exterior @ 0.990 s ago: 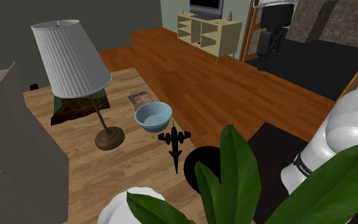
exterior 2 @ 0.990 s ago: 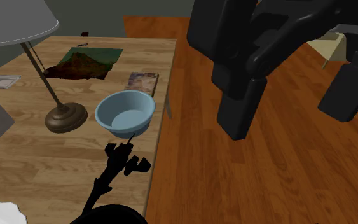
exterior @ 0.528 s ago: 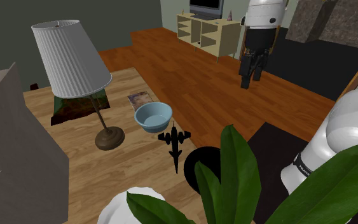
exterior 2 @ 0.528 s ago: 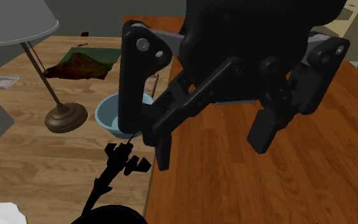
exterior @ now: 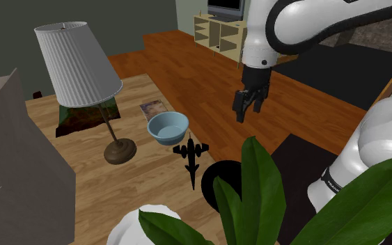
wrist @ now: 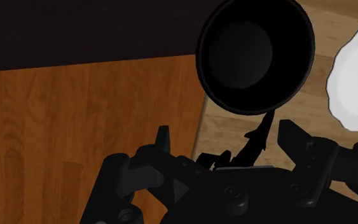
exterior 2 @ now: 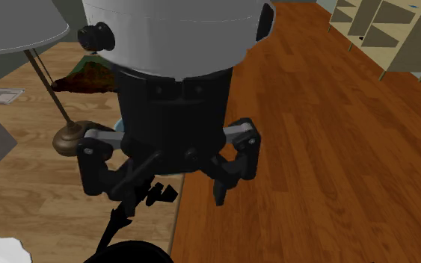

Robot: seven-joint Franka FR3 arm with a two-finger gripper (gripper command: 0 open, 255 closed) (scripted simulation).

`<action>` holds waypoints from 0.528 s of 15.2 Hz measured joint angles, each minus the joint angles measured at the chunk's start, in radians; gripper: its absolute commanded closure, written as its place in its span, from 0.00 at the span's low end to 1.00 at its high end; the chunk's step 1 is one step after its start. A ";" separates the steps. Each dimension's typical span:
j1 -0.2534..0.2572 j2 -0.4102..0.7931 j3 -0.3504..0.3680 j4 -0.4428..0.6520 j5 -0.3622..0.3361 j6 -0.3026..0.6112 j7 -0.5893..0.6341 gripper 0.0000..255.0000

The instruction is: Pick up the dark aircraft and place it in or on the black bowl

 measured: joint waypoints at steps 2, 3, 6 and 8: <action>-0.002 0.054 0.033 -0.008 0.011 0.079 0.029 0.00; -0.001 0.089 0.056 -0.016 0.020 0.131 0.049 0.00; 0.004 0.184 0.126 -0.024 0.039 0.263 0.119 0.00; -0.005 0.266 0.171 -0.012 0.034 0.351 0.168 0.00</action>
